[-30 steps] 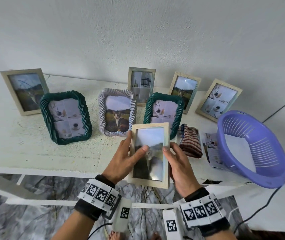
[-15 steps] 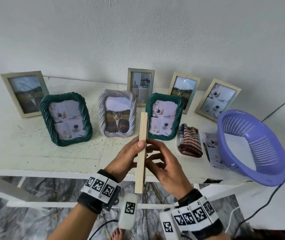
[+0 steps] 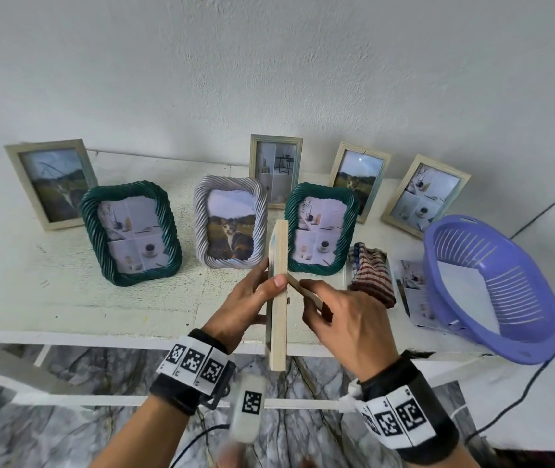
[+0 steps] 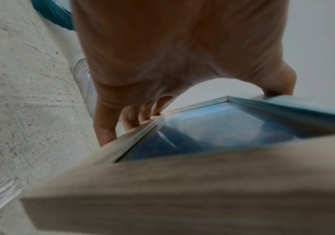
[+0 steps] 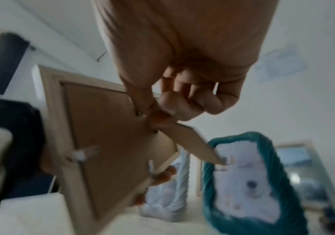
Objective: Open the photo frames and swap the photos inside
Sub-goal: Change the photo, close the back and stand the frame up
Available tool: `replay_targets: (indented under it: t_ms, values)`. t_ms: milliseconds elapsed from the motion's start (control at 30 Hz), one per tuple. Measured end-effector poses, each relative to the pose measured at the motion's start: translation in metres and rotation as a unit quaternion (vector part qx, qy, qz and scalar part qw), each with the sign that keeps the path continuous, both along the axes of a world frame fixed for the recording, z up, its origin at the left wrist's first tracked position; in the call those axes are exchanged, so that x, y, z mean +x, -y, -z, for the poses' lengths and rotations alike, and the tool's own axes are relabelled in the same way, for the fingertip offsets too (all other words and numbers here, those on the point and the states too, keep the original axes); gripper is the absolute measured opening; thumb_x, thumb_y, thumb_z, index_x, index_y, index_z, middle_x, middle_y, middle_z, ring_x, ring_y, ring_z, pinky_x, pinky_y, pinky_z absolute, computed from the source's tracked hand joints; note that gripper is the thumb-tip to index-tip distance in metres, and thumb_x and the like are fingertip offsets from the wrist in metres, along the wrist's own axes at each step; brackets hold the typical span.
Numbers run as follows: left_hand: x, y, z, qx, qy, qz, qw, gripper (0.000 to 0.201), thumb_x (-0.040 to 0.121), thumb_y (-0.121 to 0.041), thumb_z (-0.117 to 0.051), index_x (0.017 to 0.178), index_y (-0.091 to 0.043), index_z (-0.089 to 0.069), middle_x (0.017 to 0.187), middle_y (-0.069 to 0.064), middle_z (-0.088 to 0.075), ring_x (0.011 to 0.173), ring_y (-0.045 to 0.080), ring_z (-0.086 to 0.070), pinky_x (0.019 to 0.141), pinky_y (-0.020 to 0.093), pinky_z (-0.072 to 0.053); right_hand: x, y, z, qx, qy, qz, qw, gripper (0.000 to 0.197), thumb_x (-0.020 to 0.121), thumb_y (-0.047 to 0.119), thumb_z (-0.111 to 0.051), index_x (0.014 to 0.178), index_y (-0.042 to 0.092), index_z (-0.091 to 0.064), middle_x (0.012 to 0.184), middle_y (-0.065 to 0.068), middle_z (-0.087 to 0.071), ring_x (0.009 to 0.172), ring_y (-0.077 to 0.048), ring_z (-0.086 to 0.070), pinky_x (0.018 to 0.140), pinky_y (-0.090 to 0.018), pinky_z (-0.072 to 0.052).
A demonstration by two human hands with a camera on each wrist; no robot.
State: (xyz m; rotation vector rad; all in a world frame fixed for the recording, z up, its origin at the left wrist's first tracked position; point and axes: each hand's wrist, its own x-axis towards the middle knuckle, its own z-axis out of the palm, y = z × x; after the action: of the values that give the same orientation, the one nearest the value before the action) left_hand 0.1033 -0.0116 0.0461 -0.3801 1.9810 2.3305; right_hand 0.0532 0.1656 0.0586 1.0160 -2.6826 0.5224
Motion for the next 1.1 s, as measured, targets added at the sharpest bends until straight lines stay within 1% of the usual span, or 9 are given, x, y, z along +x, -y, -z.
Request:
replay_targets:
  t_ms: [133, 267, 333, 433, 533, 700, 933, 1033, 1100]
  values:
    - [-0.003, -0.002, -0.003, -0.042, -0.027, -0.009, 0.999, 0.116, 0.049, -0.078, -0.074, 0.148, -0.034, -0.031, 0.131, -0.016, -0.059, 0.118, 0.004, -0.058, 0.100, 0.037, -0.049, 0.005, 0.004, 0.001, -0.210, 0.204, 0.010, 0.956, 0.019, 0.097, 0.028, -0.054, 0.109, 0.023, -0.068, 0.071, 0.004, -0.072, 0.055, -0.008, -0.066, 0.056, -0.037, -0.054]
    - [0.003, 0.002, -0.005, -0.084, -0.057, -0.029, 0.994, 0.135, 0.042, -0.089, -0.067, 0.153, -0.035, -0.013, 0.147, -0.017, -0.034, 0.133, 0.006, -0.040, 0.108, 0.033, -0.036, 0.000, 0.002, -0.012, -0.377, 0.508, 0.007, 0.775, 0.052, 0.097, 0.056, -0.040, 0.109, 0.019, -0.073, 0.102, -0.008, -0.074, 0.096, -0.026, -0.071, 0.087, -0.045, -0.053]
    - [0.007, 0.005, -0.006, -0.087, -0.080, -0.041, 0.992, 0.112, 0.053, -0.091, -0.057, 0.147, -0.042, -0.022, 0.144, -0.016, -0.041, 0.128, 0.003, -0.047, 0.104, 0.037, -0.043, -0.010, 0.000, -0.017, -0.429, 0.601, 0.035, 0.674, 0.066, 0.088, 0.068, -0.041, 0.118, 0.017, -0.069, 0.112, -0.016, -0.070, 0.105, -0.035, -0.067, 0.095, -0.050, -0.050]
    - [0.005, 0.010, -0.015, -0.062, -0.090, -0.059, 0.992, 0.065, 0.076, -0.084, -0.037, 0.133, -0.052, -0.036, 0.137, 0.000, -0.055, 0.120, 0.016, -0.059, 0.095, 0.045, -0.052, -0.028, -0.003, -0.025, -0.450, 0.641, 0.031, 0.622, 0.074, 0.084, 0.072, -0.041, 0.126, 0.015, -0.063, 0.118, -0.021, -0.067, 0.103, -0.034, -0.066, 0.096, -0.049, -0.049]
    - [-0.001, 0.016, -0.033, 0.016, -0.075, -0.066, 0.995, 0.063, 0.082, -0.079, -0.025, 0.130, -0.043, -0.045, 0.119, 0.010, -0.069, 0.112, 0.026, -0.065, 0.091, 0.048, -0.051, -0.043, -0.003, -0.035, -0.446, 0.653, -0.007, 0.612, 0.076, 0.084, 0.069, -0.044, 0.118, 0.004, -0.065, 0.114, -0.026, -0.066, 0.099, -0.036, -0.066, 0.089, -0.045, -0.053]
    - [-0.017, 0.031, -0.061, 0.083, -0.021, -0.010, 0.996, 0.090, 0.081, -0.081, -0.013, 0.140, -0.021, -0.046, 0.127, 0.017, -0.063, 0.118, 0.032, -0.061, 0.098, 0.051, -0.050, -0.068, 0.015, -0.054, -0.412, 0.664, -0.070, 0.619, 0.106, 0.055, 0.076, -0.073, 0.130, 0.003, -0.054, 0.121, -0.030, -0.061, 0.103, -0.039, -0.065, 0.082, -0.046, -0.055]
    - [-0.037, 0.074, -0.113, 0.026, 0.021, -0.053, 0.998, 0.106, 0.088, -0.075, -0.003, 0.115, 0.010, -0.061, 0.093, 0.029, -0.067, 0.091, 0.037, -0.069, 0.077, 0.037, -0.060, -0.112, 0.070, -0.094, -0.341, 0.647, -0.128, 0.670, 0.082, 0.080, 0.071, -0.052, 0.114, -0.003, -0.063, 0.118, -0.032, -0.058, 0.112, -0.047, -0.058, 0.104, -0.056, -0.042]
    - [-0.051, 0.109, -0.137, -0.002, 0.011, -0.070, 0.997, 0.101, 0.086, -0.078, -0.004, 0.096, -0.009, -0.076, 0.099, 0.020, -0.073, 0.094, 0.031, -0.072, 0.086, 0.045, -0.057, -0.137, 0.108, -0.124, -0.295, 0.637, -0.161, 0.693, 0.088, 0.079, 0.072, -0.049, 0.118, -0.007, -0.060, 0.104, -0.023, -0.063, 0.096, -0.034, -0.060, 0.098, -0.053, -0.044]
    - [-0.065, 0.139, -0.151, -0.021, 0.003, -0.077, 0.997, 0.101, 0.083, -0.082, -0.004, 0.103, -0.011, -0.074, 0.106, 0.017, -0.072, 0.100, 0.030, -0.070, 0.094, 0.048, -0.051, -0.155, 0.139, -0.144, -0.271, 0.627, -0.166, 0.711, 0.096, 0.077, 0.079, -0.043, 0.116, -0.007, -0.059, 0.101, -0.023, -0.062, 0.091, -0.033, -0.058, 0.092, -0.049, -0.046]
